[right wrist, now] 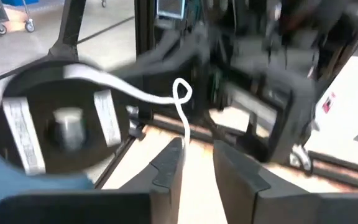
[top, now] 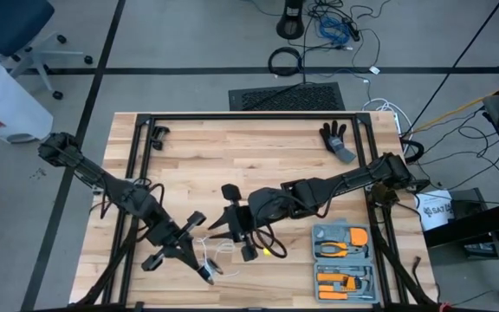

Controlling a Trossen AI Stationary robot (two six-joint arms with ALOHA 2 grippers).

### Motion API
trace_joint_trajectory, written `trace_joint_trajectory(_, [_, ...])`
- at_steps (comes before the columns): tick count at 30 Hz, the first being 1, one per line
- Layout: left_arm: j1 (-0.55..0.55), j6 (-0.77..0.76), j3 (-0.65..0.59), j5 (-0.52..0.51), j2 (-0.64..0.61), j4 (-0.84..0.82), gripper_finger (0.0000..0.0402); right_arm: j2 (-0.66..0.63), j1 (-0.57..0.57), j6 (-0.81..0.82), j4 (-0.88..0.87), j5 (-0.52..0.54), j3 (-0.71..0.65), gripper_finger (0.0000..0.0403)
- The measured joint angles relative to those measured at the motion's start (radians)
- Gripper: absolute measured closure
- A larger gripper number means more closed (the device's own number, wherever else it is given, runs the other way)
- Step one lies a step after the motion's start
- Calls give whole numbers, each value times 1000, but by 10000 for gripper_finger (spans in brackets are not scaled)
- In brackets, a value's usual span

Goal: Coil cords
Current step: Coil the white cable wire onto the spool

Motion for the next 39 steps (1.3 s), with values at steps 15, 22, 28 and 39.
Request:
trace_joint_trajectory(15, [-6,55,0,-5,-3,125,400,-40,46,55,-129,73,0,275])
trace_joint_trajectory(22, [-5,55,0,-11,-3,165,400,-83,138,125,-258,208,-4,275])
trace_joint_trajectory(28, [-5,55,0,-46,-6,186,400,-2,262,127,-19,510,-129,275])
trace_joint_trajectory(39, [-4,49,0,-128,-6,185,400,207,212,117,377,632,-157,275])
